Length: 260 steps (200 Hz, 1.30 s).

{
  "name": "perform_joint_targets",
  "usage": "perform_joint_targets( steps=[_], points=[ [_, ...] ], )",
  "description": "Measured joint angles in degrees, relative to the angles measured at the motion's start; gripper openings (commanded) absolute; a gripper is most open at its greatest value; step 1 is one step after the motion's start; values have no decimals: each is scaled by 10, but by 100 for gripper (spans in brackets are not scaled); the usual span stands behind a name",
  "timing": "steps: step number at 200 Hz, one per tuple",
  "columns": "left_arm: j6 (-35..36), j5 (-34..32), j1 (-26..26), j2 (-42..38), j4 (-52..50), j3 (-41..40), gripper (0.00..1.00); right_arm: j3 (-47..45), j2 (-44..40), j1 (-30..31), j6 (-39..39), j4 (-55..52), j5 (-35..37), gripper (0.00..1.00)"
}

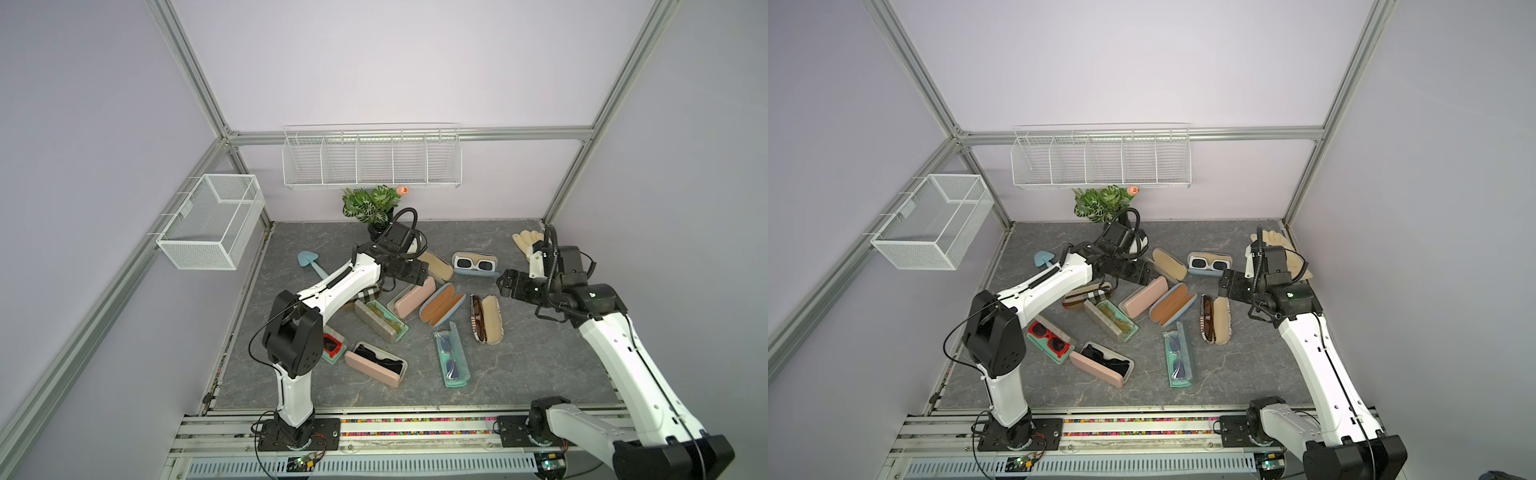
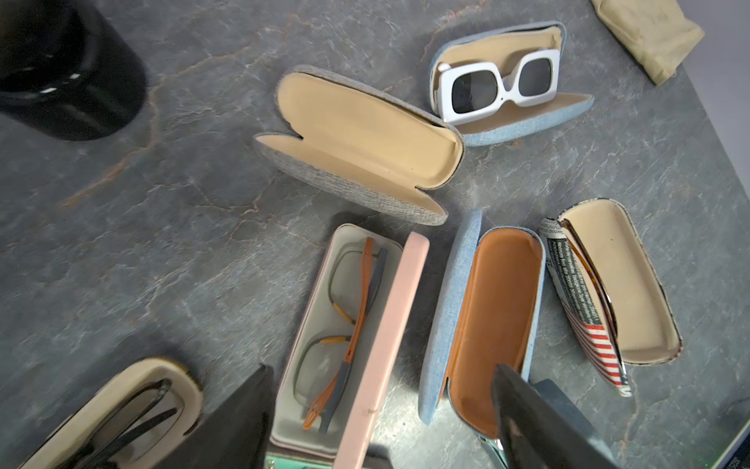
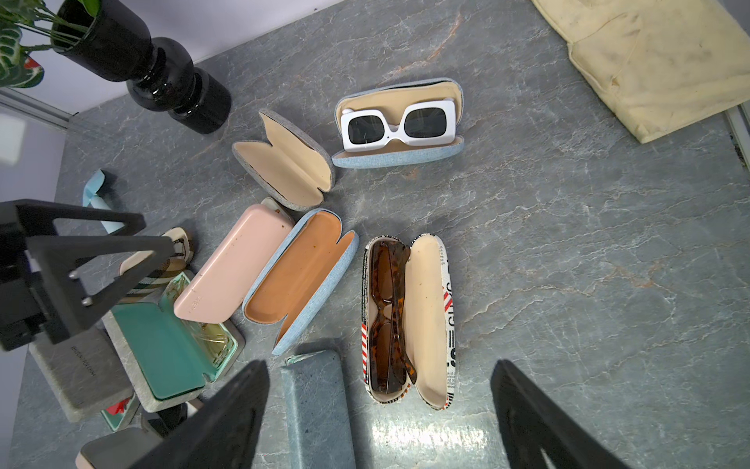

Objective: Close the glasses case
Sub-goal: Adjust the glasses case at the center of the board.

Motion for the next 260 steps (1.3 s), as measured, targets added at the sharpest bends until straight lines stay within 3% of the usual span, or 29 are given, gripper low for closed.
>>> perform_joint_targets(
  steps=[60, 154, 260],
  points=[
    [3, 11, -8, 87, -44, 51, 66, -13, 1, 0, 0, 0, -13, 89],
    [-2, 23, -8, 92, -48, 51, 46, -20, 1, 0, 0, 0, -22, 89],
    [-22, 33, 0, 108, -13, 30, 33, -21, 1, 0, 0, -8, -31, 89]
  ],
)
